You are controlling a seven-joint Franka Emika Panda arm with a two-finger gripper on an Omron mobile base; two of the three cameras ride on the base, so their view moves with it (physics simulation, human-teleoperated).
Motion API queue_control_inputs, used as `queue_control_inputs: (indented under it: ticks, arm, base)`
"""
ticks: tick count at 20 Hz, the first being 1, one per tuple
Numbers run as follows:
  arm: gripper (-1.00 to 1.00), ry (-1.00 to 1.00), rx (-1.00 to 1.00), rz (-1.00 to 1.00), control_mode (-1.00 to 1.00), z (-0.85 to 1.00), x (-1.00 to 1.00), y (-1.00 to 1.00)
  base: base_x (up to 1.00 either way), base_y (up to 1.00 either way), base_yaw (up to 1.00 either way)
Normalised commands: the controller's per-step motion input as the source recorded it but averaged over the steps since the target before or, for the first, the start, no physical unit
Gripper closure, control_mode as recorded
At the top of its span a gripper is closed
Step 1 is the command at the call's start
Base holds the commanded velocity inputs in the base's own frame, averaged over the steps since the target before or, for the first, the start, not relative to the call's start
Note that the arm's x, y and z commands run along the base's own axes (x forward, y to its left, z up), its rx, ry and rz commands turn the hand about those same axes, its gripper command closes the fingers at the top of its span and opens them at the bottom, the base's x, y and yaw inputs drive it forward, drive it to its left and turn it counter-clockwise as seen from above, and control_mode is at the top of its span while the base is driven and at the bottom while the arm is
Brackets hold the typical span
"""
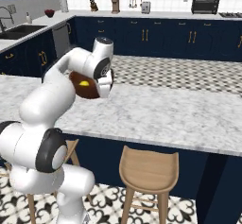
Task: Pick the chicken drumstick and lemon from their plates and place them in the bowl. Then put the bowl in the fridge.
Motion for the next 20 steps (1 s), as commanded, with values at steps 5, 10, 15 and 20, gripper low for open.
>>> queue_control_inputs:
  ticks: [5,10,15,20]
  arm:
    - [1.0,-0.02,-0.07,0.0,-1.0,0.11,-1.0,0.02]
    - [1.0,0.03,-0.04,0.0,-1.0,-0.01,-1.0,0.0]
    - [1.0,0.01,0.0,0.0,-1.0,-0.18,-1.0,0.0]
    - [1.0,-0.06,0.04,0.0,-1.0,-0.04,-0.88,0.06]
  base:
    - [0.0,0.0,0.0]
    - [0.0,0.0,0.0]
    - [0.0,0.0,0.0]
    - [0.0,0.0,0.0]
